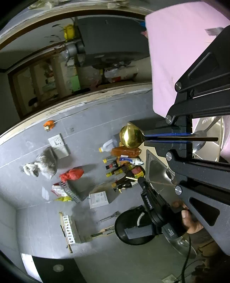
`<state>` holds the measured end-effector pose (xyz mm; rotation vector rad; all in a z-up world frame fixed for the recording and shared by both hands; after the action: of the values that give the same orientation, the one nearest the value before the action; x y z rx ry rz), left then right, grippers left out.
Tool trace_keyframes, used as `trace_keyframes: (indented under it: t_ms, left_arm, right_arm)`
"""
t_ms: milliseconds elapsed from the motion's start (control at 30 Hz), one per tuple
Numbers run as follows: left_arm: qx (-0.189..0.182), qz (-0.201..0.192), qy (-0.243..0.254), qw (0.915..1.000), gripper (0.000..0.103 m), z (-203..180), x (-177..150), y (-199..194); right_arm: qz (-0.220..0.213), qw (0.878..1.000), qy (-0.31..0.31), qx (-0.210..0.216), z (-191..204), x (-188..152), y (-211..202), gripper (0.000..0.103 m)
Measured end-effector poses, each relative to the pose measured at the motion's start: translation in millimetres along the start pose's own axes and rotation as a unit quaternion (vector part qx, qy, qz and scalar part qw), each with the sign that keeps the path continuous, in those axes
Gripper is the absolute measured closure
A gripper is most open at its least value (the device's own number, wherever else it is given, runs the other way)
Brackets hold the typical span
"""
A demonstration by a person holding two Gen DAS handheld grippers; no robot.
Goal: Organize utensils
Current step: 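Lift the gold spoon and chopstick and carry both over the white holder, then open the right tool over the holder while the left tool releases the chopstick there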
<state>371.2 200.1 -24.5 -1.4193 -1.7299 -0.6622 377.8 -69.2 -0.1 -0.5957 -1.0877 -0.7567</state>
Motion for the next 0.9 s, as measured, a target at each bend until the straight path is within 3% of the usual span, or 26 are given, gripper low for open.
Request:
trace_keyframes:
  t_ms: [300, 533, 900]
  left_arm:
    - [0.024, -0.023, 0.006, 0.9994, 0.098, 5, -23, 5]
    - [0.038, -0.049, 0.040, 0.9973, 0.098, -1, -35, 1]
    - [0.041, -0.054, 0.069, 0.9953, 0.098, -2, -47, -8]
  right_arm:
    - [0.030, 0.999, 0.007, -0.019, -14, -34, 17, 0.099]
    - [0.037, 0.999, 0.012, -0.027, -19, -44, 22, 0.099]
    - [0.049, 0.998, 0.007, -0.043, -21, -57, 23, 0.099]
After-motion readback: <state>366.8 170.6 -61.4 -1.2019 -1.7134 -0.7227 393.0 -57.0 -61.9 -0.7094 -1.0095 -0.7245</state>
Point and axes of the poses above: each gripper's, at about its wrist camera, not at the fingertips, and y roughly the way its jaws point, z to its left, x to its top, the point moved 4 cm from there along y, roughly the way its jaws point, and after that the axes turned 15 degrees about -z, right-handed, at the moved point
